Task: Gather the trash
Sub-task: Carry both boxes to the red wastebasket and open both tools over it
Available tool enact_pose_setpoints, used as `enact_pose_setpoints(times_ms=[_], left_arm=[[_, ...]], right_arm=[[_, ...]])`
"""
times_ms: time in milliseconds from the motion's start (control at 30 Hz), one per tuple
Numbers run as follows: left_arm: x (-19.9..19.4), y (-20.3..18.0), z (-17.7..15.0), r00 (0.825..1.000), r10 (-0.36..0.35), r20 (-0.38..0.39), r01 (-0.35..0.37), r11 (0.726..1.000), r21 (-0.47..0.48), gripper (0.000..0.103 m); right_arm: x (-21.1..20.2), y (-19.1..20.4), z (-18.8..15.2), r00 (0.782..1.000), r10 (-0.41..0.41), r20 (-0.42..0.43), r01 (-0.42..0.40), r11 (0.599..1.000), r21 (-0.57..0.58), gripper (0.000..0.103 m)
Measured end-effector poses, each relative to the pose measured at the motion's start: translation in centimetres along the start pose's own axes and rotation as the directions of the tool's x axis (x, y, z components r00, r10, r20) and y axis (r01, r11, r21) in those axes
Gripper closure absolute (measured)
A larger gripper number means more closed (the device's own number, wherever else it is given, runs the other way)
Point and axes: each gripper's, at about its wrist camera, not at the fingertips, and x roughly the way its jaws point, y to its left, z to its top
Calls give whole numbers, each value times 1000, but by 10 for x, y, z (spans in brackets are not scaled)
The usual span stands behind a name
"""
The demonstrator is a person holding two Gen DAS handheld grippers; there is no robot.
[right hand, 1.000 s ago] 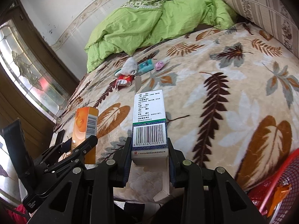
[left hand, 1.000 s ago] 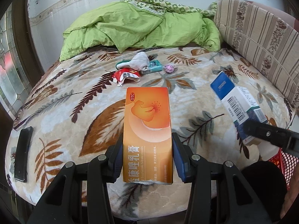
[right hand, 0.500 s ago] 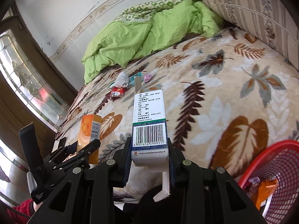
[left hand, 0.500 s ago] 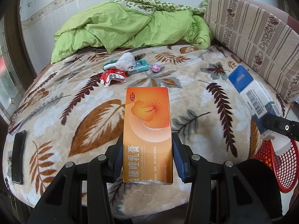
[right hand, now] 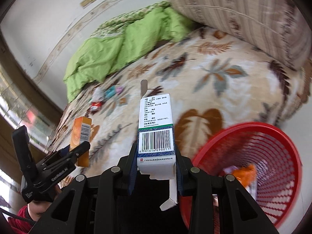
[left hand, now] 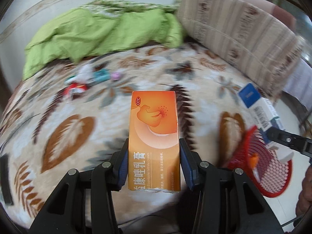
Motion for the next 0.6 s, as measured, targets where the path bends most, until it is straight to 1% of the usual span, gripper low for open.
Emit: enact_pose_setpoints(times_ms=[33,100,133,167,233,300,367,400,533,600], left_arm=[[0,-8,1,1000,-20,-2,20,1000,16,58],[2,-28,5,996,-82,-17,83,995,61,58],[2,-41,8,992,-126,-30,128,988,86,58],[2,-49,10,987,-155,-37,158,982,102,58],[1,-71,16,973,-223,-62,230,962,149,58],[2,-89,22,956,-280,-91,291,943,160,58],[5,-107,26,933,-337,-128,355,921,162,58],[9,-116,28,918,-365,-155,388,908,160,58],[19,-142,31,883,-417,-214,451,882,140,58],[22,-150,31,878,-422,-225,459,877,146,58]], right_arm=[[-5,-8,-1,1000,-15,4,15,1000,16,69],[-16,-22,-3,999,-48,13,48,998,46,69],[-22,-30,-4,998,-68,17,67,996,62,69],[-26,-37,-4,997,-80,20,79,994,73,69],[-41,-55,-7,993,-119,26,116,988,106,69],[-50,-68,-8,988,-151,30,146,981,126,69],[-62,-84,-10,983,-181,39,173,972,158,69],[-67,-89,-11,981,-189,42,180,969,169,69],[-80,-104,-14,975,-214,54,200,959,200,69],[-84,-107,-15,973,-221,59,205,957,205,69]])
